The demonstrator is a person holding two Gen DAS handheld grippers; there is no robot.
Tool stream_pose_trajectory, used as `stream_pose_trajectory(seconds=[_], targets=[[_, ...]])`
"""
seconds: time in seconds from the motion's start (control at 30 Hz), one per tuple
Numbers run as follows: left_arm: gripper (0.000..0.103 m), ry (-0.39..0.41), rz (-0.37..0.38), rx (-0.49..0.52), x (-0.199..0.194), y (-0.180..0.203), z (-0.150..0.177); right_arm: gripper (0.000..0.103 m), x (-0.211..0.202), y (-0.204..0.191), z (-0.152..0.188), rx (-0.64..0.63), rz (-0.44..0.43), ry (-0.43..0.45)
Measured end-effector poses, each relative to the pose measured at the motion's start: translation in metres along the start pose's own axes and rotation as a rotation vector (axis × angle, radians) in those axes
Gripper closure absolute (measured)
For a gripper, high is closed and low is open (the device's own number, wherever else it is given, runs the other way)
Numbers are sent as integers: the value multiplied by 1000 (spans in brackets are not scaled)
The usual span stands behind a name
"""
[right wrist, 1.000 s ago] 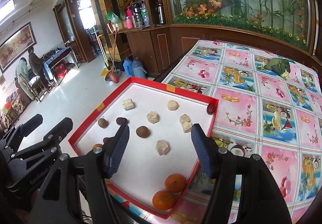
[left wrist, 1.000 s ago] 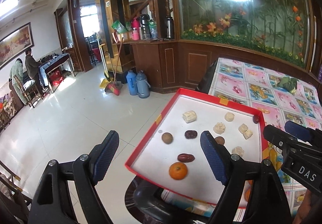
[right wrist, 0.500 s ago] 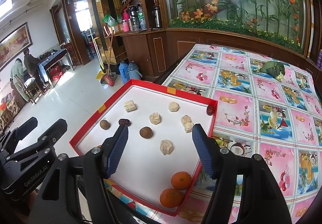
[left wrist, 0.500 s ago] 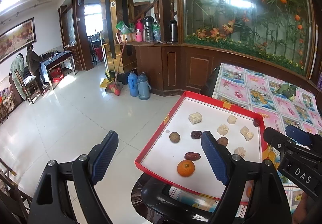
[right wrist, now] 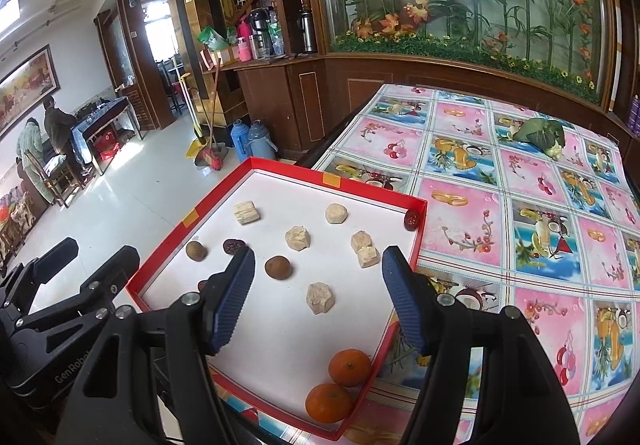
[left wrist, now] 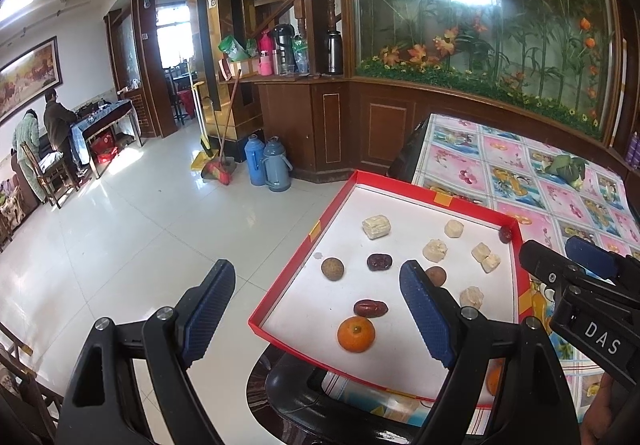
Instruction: Organize fruits
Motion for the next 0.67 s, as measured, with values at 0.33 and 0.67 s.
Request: stream_pose_trajectory(seconds=[0.33, 0.67], targets=[[18, -4, 20, 4, 2, 1, 0, 36, 7, 7, -3, 2, 1, -3], [14, -13, 15, 16, 8, 8, 4, 36, 20, 14, 0, 19, 12, -31]])
Point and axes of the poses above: each gripper's, at about its wrist camera, not at the fingertips, and x roughly the way its jaws point, y to its right, z to its underside, the point moved 3 cm from there along x, roughly the way its jaws point, and after that the axes turned 1 degree about -y, right-handed, at the moved point
